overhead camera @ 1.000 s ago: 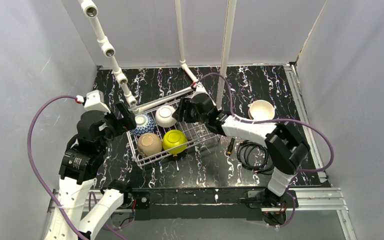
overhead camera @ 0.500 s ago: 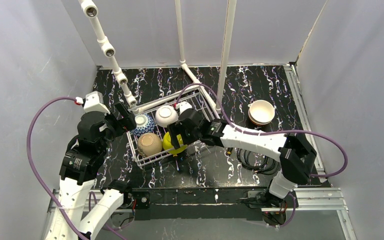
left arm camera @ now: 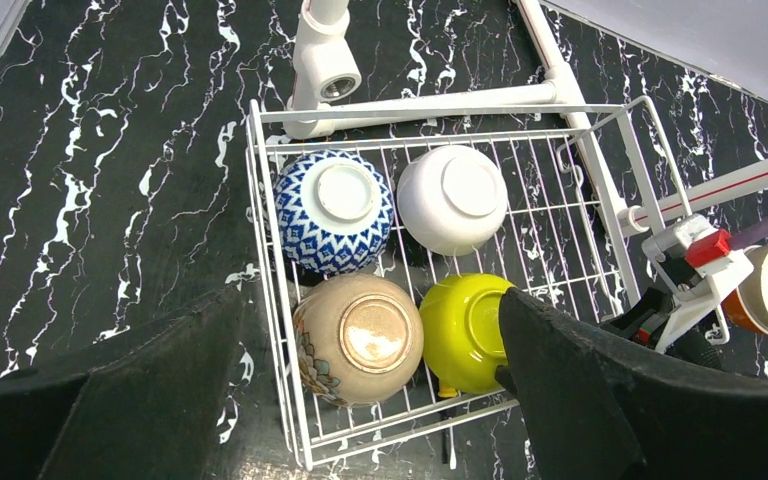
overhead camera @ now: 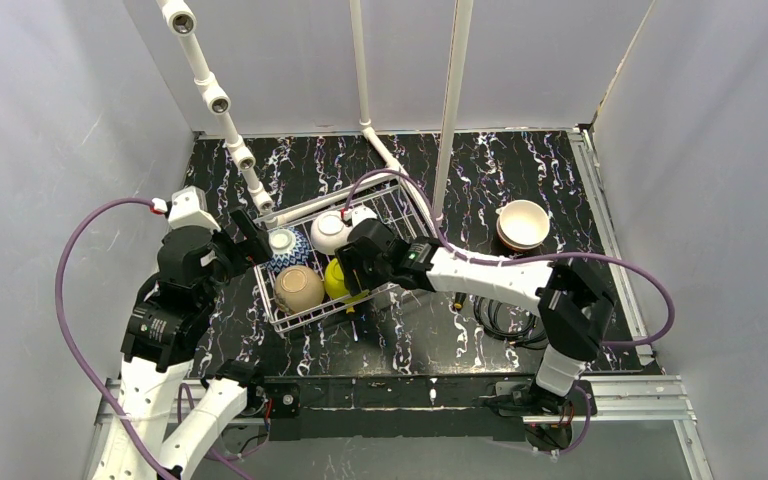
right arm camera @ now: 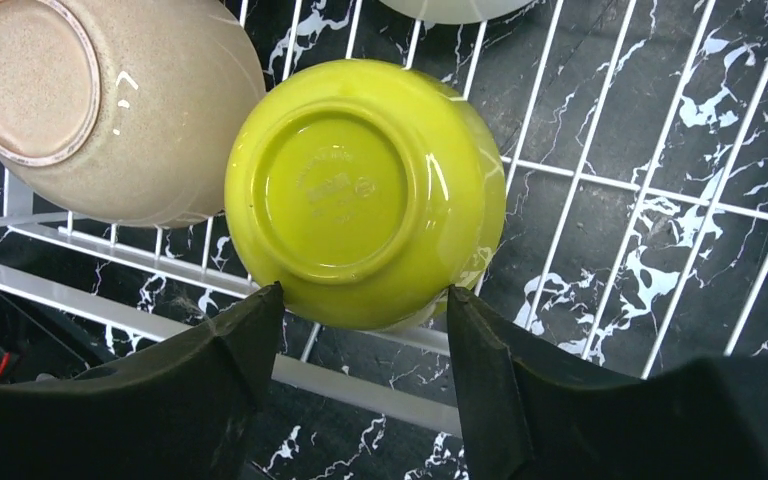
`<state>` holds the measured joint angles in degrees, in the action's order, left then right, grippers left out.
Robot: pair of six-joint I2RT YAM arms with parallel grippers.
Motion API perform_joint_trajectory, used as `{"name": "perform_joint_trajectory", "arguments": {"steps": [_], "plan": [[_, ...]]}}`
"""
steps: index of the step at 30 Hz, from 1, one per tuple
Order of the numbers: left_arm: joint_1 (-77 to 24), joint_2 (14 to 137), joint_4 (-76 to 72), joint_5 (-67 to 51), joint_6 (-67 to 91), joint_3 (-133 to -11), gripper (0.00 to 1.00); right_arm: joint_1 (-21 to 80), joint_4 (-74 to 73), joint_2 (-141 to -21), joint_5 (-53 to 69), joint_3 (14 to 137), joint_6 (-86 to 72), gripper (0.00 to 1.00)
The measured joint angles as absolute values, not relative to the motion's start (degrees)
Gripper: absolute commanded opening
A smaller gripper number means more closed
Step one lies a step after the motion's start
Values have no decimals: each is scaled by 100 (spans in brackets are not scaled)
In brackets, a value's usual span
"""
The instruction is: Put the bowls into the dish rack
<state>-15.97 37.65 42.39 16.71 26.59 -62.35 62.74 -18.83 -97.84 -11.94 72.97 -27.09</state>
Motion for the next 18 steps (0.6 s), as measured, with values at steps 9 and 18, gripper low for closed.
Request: {"name": "perform_joint_trajectory", "arguments": {"steps": [9, 18], "plan": [[-1597, 3778, 4222, 1704, 2596, -6228, 98, 6274, -1474, -9990, -1439, 7328, -2652, 61], [-1597, 3793, 4191, 1763, 2418, -6226, 98, 6270, -1330, -9848, -1339, 7293, -2630, 73]]}}
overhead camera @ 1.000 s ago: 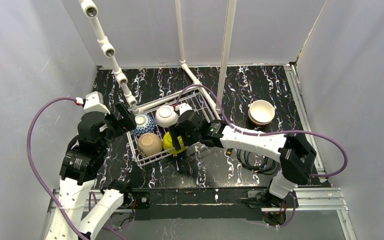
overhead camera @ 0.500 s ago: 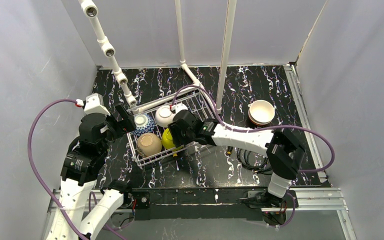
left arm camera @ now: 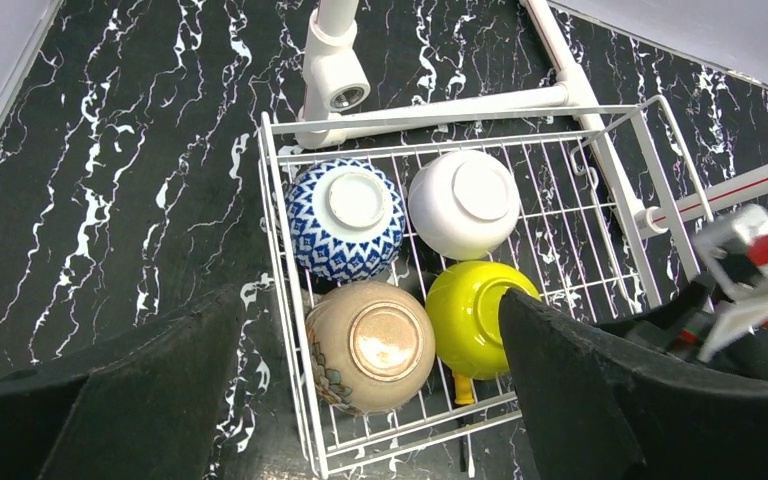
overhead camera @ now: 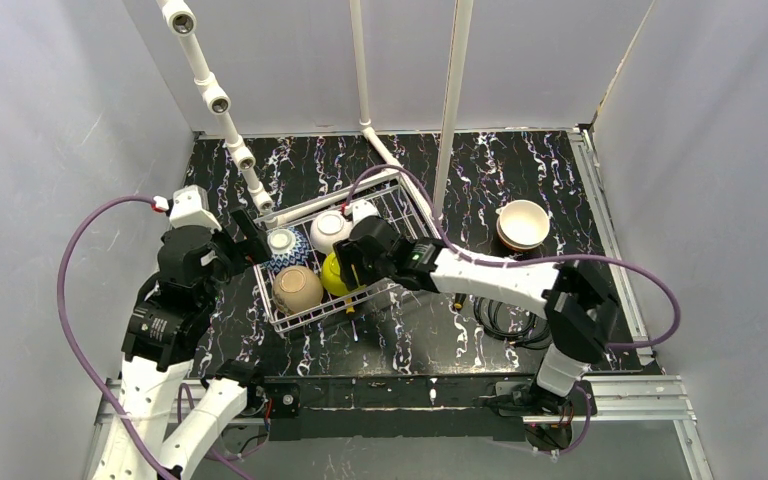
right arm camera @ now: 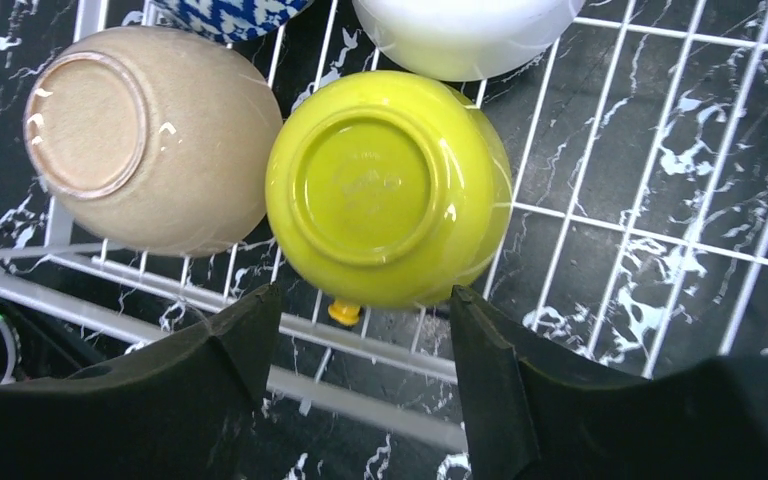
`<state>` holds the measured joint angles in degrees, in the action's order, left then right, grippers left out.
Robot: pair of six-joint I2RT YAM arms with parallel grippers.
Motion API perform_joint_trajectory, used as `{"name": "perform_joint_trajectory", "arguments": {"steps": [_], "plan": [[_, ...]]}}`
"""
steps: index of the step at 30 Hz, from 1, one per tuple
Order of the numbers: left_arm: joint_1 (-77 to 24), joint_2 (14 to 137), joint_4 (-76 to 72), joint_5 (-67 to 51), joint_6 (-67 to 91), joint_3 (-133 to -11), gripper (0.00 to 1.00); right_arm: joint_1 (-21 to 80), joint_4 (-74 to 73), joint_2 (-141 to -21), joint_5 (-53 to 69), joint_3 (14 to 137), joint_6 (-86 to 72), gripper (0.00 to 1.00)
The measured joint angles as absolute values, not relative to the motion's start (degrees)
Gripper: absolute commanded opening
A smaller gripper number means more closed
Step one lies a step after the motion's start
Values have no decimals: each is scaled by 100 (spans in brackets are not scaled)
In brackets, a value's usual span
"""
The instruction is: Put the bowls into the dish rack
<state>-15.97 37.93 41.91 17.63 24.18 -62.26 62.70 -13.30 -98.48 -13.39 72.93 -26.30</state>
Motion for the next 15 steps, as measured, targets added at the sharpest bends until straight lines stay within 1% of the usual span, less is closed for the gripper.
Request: {"name": "perform_joint_trajectory", "arguments": {"steps": [4, 7, 12, 15], "plan": [[-1597, 3721, 4104, 1774, 2346, -6182, 98, 6270, -1431, -9275, -1361, 7166, -2506, 78], [-1597, 3704, 4040, 1772, 2305, -6173, 98, 6272, -1575, -8683, -1614, 7157, -2322, 81], [-1597, 3607, 3920, 1691, 2241, -6106, 98, 6121, -1918, -7658, -2517, 6987, -1831, 80], [-1597, 3514, 3820, 1564, 2209, -6020, 98, 5651, -2213, -7150, -3085, 6766, -1636, 79]]}}
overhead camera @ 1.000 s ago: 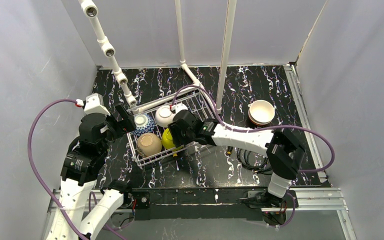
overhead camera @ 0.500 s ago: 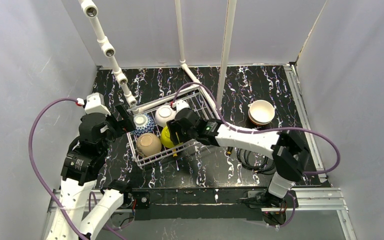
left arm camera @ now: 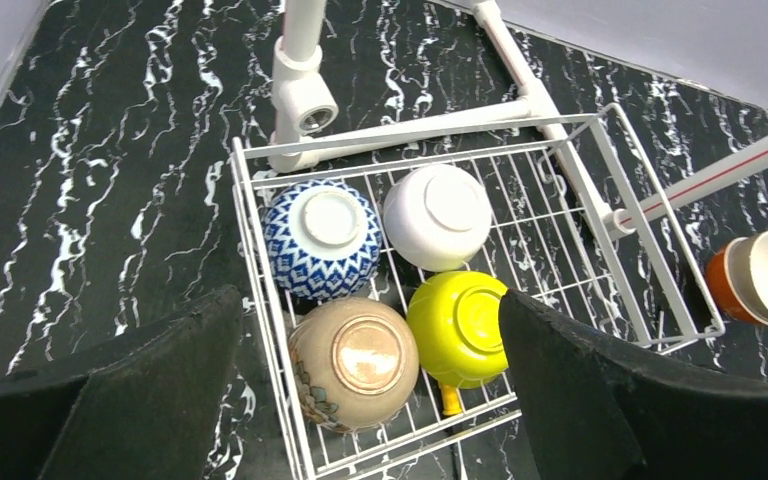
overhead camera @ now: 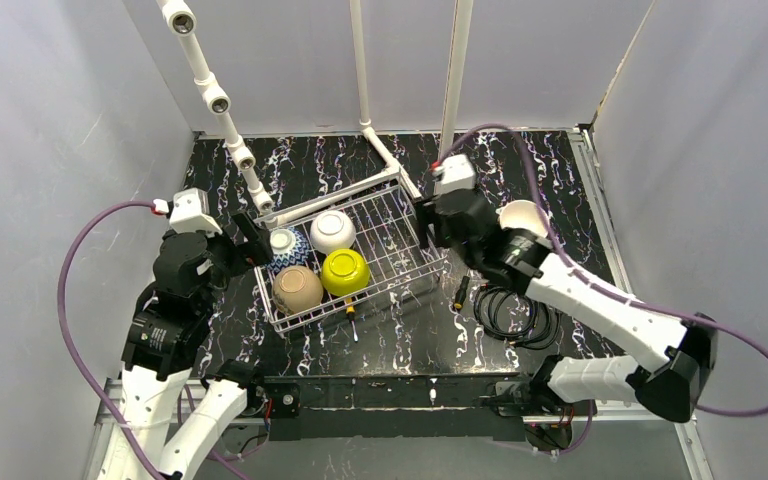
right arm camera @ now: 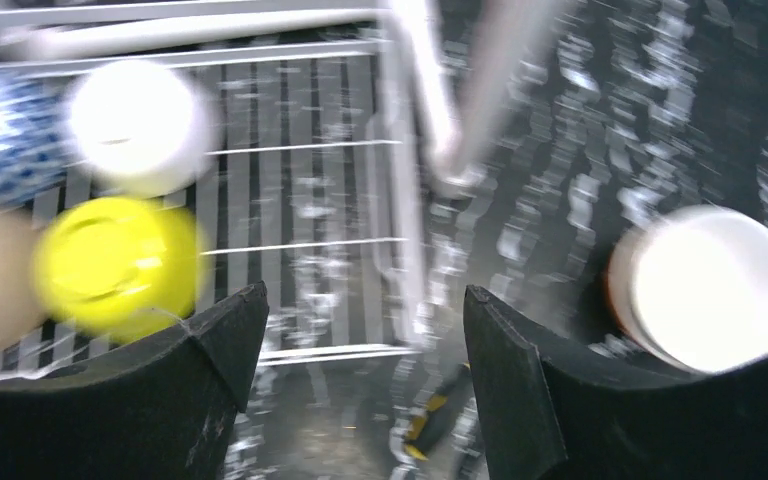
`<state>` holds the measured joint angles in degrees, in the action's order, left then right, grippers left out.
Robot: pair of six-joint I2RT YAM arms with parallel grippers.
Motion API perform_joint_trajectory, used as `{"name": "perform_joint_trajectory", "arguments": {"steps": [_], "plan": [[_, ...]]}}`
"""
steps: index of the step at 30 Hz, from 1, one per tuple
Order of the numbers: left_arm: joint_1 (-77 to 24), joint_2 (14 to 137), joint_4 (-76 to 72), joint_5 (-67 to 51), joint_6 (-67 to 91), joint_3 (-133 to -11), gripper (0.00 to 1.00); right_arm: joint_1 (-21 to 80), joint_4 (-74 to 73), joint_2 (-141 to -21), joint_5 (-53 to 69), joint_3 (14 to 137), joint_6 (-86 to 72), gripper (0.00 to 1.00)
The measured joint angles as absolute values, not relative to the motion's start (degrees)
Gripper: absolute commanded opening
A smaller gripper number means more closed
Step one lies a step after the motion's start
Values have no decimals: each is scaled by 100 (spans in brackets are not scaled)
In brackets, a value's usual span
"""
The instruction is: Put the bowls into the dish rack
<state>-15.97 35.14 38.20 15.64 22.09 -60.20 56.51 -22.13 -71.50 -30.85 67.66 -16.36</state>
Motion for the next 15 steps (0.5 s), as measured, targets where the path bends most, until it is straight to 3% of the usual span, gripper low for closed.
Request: {"name": "perform_joint_trajectory", "arguments": {"steps": [6, 11, 15], "plan": [[-1597, 3481, 3424, 956, 2154, -5872, 98, 3872, -2582, -6632, -3450, 6189, -1616, 75], [-1597, 3481, 3089, 408, 2141, -5839, 98, 2526, -2248, -6615, -2790, 5336, -2025, 73], [-1597, 3454, 2961, 231, 2191, -5784, 98, 2049, -1806, -6790, -2305, 4775, -2285, 71]]}}
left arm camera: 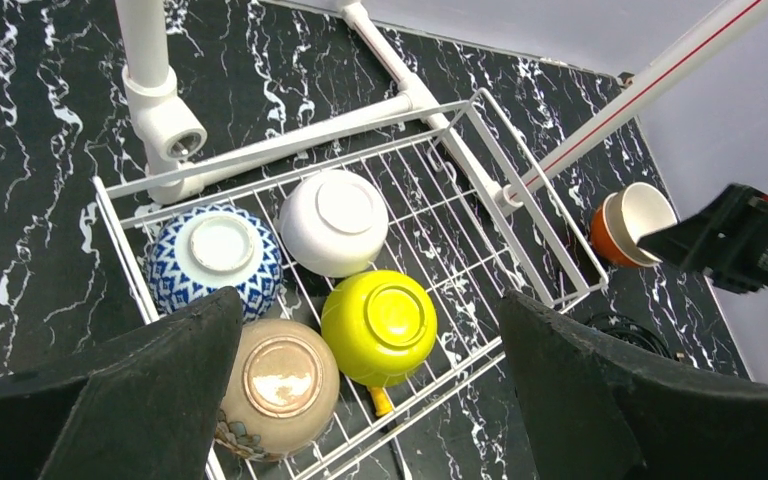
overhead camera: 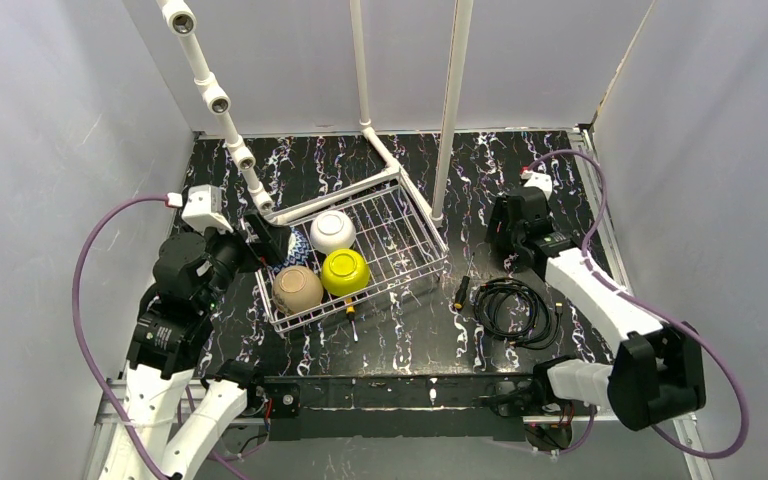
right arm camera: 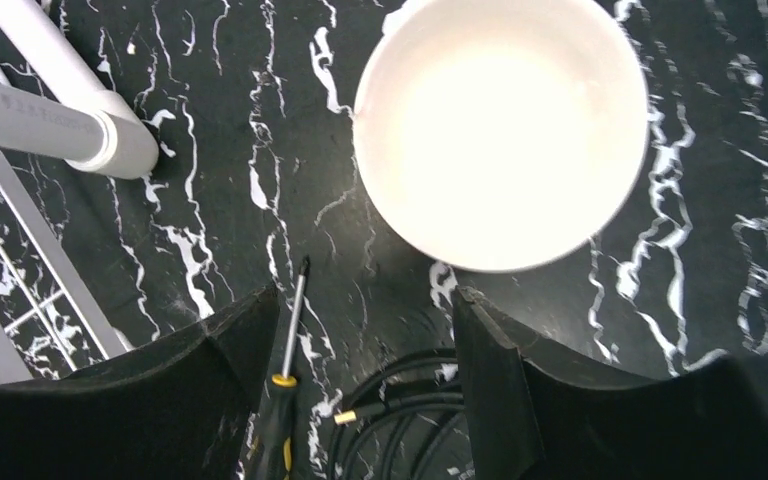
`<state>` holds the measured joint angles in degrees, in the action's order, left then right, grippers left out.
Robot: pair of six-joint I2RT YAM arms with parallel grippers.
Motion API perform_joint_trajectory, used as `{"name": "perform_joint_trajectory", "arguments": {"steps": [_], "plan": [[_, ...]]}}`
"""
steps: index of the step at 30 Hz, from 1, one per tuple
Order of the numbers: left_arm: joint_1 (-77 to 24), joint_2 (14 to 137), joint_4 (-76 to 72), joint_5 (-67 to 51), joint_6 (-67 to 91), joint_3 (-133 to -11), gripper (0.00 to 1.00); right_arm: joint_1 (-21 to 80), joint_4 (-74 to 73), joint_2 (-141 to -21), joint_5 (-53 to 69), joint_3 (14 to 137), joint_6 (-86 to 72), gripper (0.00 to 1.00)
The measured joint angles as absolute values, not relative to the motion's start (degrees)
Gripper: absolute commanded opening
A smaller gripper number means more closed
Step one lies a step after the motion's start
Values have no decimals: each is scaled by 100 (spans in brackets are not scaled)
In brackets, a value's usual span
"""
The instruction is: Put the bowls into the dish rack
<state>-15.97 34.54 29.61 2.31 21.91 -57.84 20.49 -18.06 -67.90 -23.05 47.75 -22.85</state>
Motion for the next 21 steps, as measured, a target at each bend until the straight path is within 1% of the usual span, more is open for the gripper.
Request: {"name": "perform_joint_trajectory", "arguments": {"steps": [6, 10, 12, 16, 21], "plan": [[-1597, 3319, 3076, 56, 2300, -5596, 98, 1673, -1055, -7618, -1747, 4746, -2220, 60], [-1597, 3280, 3170, 14, 2311, -5596, 98, 1557, -773, -8009, -1684, 4757, -2043, 51], [-1597, 3275, 3173, 32, 2309, -5596, 98, 1509, -683, -8180, -1680, 4807, -1925, 49], [-1597, 3273, 3175, 154, 2309, -5596, 98, 1459, -462, -8409, -1549, 4873, -1621, 38], [-1597, 3245, 3192, 390, 2309, -5599, 98, 1400, -449, -8661, -1409, 5111, -1415, 22]]}}
